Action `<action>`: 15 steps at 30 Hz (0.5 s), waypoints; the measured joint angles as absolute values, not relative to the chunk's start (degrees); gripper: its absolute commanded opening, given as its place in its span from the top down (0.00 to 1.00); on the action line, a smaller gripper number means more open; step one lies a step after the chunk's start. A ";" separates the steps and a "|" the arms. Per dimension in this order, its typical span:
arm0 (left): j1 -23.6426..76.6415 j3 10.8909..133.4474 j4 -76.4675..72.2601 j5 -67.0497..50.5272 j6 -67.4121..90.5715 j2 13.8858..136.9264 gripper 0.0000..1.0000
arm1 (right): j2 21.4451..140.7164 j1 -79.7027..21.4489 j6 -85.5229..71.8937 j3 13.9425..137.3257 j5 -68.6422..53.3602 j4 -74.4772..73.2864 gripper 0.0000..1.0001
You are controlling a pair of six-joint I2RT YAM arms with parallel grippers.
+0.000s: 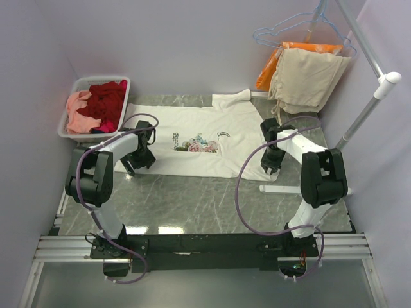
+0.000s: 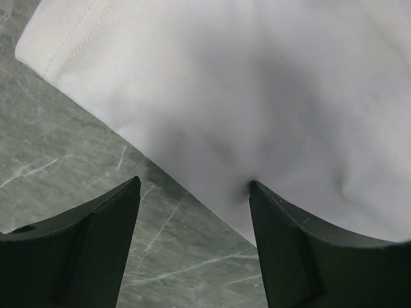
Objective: Fold and stack the t-shirts
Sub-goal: Fold the tshirt
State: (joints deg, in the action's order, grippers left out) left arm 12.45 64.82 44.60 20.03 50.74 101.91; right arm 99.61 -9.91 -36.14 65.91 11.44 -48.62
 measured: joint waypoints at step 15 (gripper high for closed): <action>12.19 65.67 46.41 20.05 53.28 102.65 0.25 | 112.95 -9.96 -39.18 75.92 18.37 -59.00 0.88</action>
